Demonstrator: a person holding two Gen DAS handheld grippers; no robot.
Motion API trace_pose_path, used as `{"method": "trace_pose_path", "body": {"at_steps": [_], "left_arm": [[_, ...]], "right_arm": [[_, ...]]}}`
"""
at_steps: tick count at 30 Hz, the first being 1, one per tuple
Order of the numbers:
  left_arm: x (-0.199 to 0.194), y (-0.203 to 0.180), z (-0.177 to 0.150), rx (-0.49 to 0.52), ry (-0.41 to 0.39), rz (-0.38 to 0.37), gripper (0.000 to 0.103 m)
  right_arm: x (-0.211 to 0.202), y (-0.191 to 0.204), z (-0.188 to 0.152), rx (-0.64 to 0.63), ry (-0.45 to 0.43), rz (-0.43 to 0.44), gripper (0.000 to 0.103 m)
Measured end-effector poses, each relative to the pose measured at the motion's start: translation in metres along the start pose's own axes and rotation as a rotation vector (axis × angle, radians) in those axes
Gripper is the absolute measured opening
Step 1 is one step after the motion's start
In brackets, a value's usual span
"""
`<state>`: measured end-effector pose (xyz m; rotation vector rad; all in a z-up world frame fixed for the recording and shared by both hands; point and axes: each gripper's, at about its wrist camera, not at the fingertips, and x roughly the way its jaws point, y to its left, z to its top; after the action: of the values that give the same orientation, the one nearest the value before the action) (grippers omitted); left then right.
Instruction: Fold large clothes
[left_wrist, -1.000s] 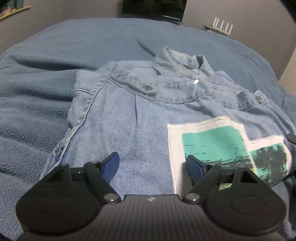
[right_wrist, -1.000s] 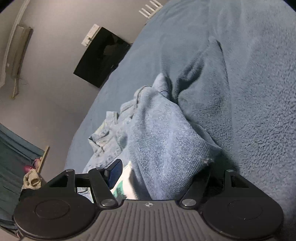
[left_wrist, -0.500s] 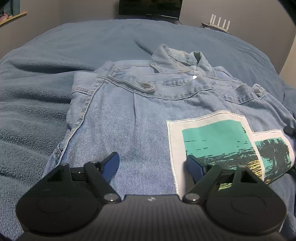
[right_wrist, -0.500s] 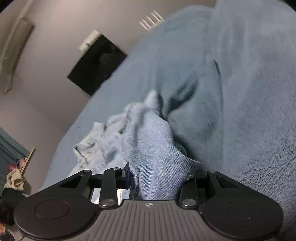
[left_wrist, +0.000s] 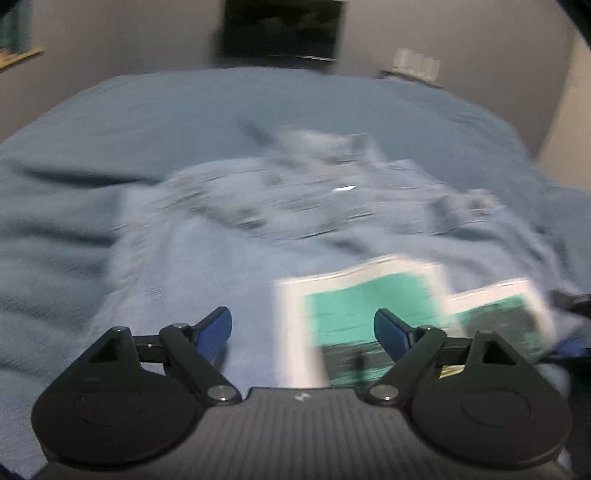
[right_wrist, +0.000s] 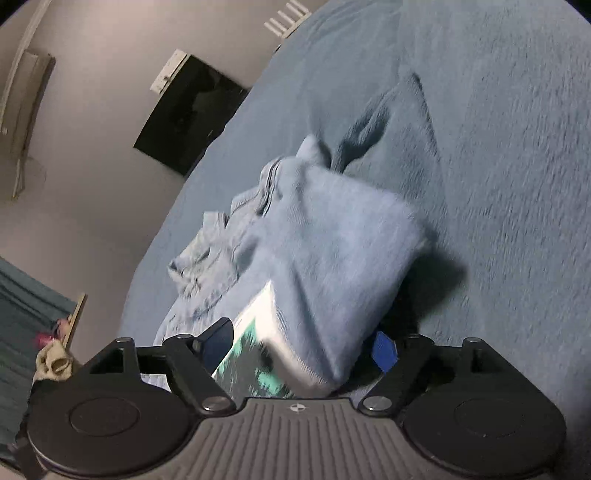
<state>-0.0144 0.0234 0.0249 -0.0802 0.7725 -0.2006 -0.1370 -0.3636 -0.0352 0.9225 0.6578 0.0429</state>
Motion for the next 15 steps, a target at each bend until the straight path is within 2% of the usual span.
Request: {"method": "trace_pose_path", "body": {"at_steps": [2, 4, 5, 7, 9, 10, 13, 15], "left_arm": [[0.008, -0.021, 0.010, 0.000, 0.021, -0.092, 0.084], [0.020, -0.049, 0.018, 0.036, 0.033, -0.157, 0.084], [0.027, -0.062, 0.020, 0.071, 0.033, -0.163, 0.084], [0.046, -0.087, 0.021, 0.171, 0.030, -0.131, 0.084], [0.069, -0.099, 0.018, 0.224, 0.050, -0.101, 0.084], [0.079, -0.101, 0.017, 0.237, 0.062, -0.096, 0.087], [0.100, -0.102, 0.022, 0.242, 0.085, -0.079, 0.093], [0.102, -0.100, 0.036, 0.192, 0.107, -0.088, 0.093]], "right_arm": [[0.003, -0.001, 0.000, 0.011, 0.001, 0.000, 0.073], [0.006, -0.004, 0.003, 0.030, -0.007, 0.000, 0.050], [0.006, -0.006, 0.004, 0.038, -0.016, -0.001, 0.046], [0.007, -0.010, 0.005, 0.057, -0.017, 0.018, 0.043], [0.006, -0.009, 0.006, 0.052, -0.019, 0.028, 0.043], [0.007, -0.009, 0.007, 0.044, -0.020, 0.031, 0.043], [0.008, -0.006, 0.007, 0.014, -0.022, 0.030, 0.043], [0.009, -0.004, 0.008, -0.007, -0.032, 0.026, 0.045]]}}
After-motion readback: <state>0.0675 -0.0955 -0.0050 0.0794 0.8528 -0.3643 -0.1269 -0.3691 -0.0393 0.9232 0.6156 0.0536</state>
